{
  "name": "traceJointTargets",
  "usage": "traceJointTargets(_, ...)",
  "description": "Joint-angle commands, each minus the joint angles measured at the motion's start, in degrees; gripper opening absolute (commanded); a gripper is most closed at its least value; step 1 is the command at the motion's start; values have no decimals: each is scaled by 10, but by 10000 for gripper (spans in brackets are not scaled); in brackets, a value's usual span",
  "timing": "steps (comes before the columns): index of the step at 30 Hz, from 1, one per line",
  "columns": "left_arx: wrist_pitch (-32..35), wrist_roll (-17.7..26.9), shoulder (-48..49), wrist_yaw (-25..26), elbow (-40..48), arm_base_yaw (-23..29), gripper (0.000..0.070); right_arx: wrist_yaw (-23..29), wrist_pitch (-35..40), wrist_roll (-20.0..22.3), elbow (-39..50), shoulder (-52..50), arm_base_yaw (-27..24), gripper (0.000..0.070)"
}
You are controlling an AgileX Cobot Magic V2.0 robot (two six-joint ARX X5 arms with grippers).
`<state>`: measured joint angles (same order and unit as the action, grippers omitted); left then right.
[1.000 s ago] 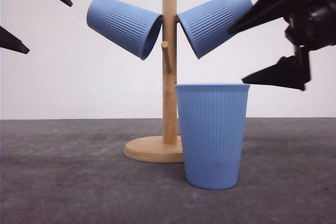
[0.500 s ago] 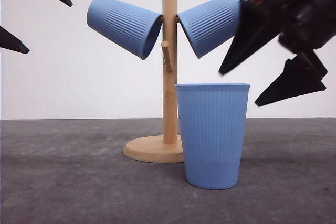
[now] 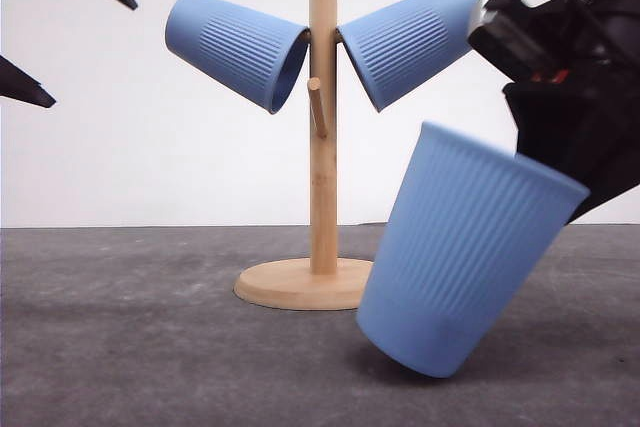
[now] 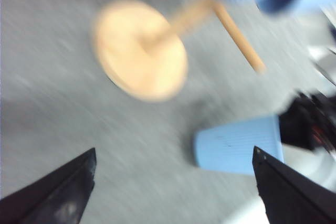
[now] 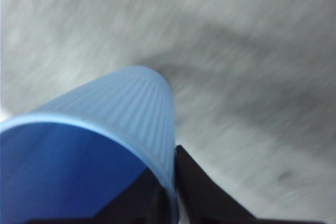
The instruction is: Place three cups
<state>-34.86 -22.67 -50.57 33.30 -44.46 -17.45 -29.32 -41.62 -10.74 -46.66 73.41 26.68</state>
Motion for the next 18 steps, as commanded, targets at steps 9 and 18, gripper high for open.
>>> traceJointTargets(9, 8, 79, -17, 144, -7, -69, 569, -155, 21, -14, -7, -31, 38, 0)
traceJointTargets(18, 40, 169, -46, 143, -7, -168, 684, -250, 81, -52, -7, -31, 74, 0)
